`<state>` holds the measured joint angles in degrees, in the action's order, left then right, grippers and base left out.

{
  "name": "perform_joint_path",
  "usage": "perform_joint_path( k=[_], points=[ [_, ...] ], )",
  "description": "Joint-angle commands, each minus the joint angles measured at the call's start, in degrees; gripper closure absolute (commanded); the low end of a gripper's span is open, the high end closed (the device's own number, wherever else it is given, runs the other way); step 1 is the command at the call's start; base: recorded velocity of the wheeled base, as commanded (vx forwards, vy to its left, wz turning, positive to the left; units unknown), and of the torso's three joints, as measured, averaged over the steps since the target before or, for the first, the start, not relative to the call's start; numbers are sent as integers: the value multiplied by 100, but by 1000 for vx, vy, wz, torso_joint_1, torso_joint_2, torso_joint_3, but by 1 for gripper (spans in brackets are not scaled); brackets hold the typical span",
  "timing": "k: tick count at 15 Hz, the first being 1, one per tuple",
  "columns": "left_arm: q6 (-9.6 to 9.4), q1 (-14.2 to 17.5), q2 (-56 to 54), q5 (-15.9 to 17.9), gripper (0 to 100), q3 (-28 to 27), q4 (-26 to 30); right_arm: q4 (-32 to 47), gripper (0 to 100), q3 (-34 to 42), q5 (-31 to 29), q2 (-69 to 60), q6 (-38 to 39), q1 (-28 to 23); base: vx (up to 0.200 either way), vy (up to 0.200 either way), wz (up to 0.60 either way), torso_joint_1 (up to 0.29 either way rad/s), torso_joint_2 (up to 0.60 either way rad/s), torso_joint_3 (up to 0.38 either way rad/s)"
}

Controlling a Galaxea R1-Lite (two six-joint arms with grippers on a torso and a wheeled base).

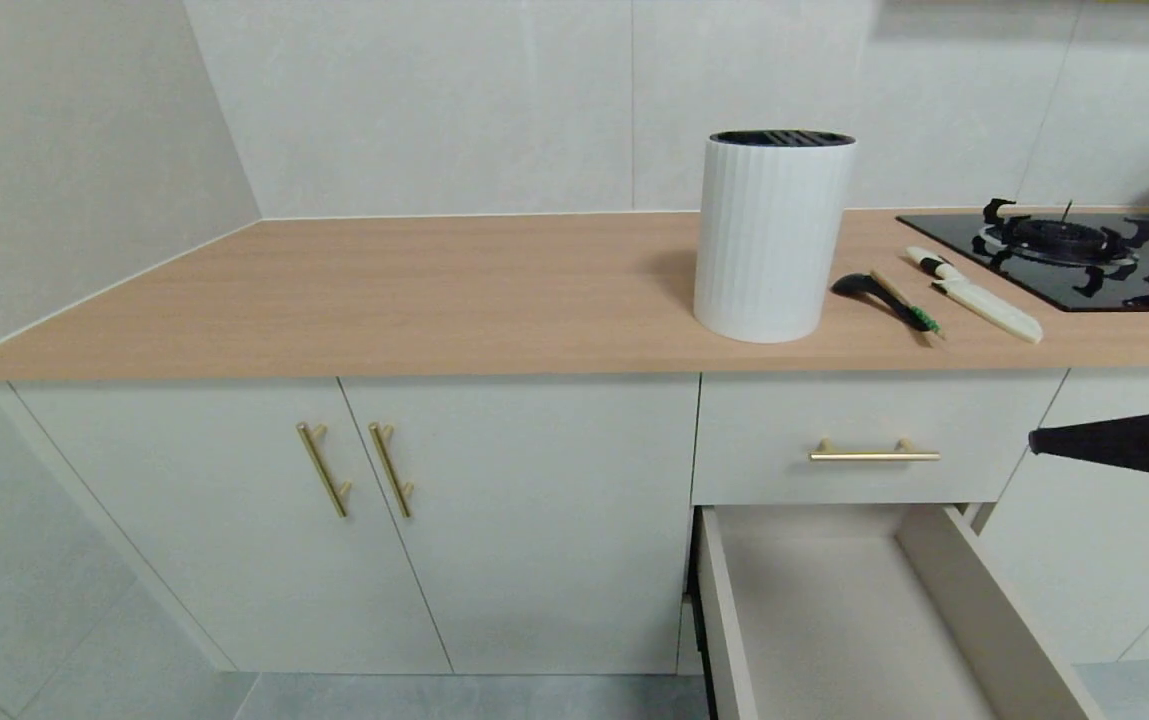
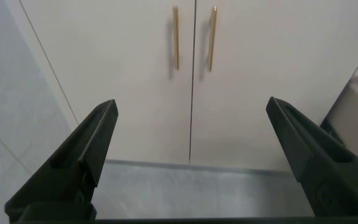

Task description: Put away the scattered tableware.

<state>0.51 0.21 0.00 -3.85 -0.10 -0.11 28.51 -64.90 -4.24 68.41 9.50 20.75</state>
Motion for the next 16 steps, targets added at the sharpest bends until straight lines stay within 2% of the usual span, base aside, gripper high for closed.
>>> perform_joint_path(
  k=[1, 2, 4, 5, 7, 10, 14, 16],
  points=[
    [2, 6, 9, -1, 0, -8, 2, -171, 0, -418, -6, 480, 8, -71, 0, 0, 0, 139, -471, -325],
    [2, 6, 0, -1, 0, -8, 2, -373, 0, -734, 55, 779, 0, -361, 0, 0, 0, 110, -349, -242],
    [2, 6, 0, -1, 0, -8, 2, -513, 0, -1244, 108, 1262, 0, -502, 0, 0, 0, 58, -156, -115],
    [2, 6, 9, -1, 0, 1, 2, -461, 0, -1956, 64, 1895, 35, -721, 0, 0, 0, 32, -56, -46],
    [2, 6, 0, -1, 0, 1, 2, -364, 0, -2589, -24, 2554, 290, -950, 0, 0, 0, 0, 0, 0],
    [2, 6, 9, -1, 0, -8, 2, 647, 0, -3740, -138, 3459, 369, -1205, 0, 0, 0, 0, 0, 0],
    [2, -3, 0, -1, 0, 1, 2, 779, 0, -4197, -165, 4110, 527, -1460, 0, 0, 0, 0, 0, 0],
    [2, 6, 0, -1, 0, 1, 2, 761, 0, -4311, -402, 4409, 527, -1460, 0, 0, 0, 0, 0, 0]
  ],
)
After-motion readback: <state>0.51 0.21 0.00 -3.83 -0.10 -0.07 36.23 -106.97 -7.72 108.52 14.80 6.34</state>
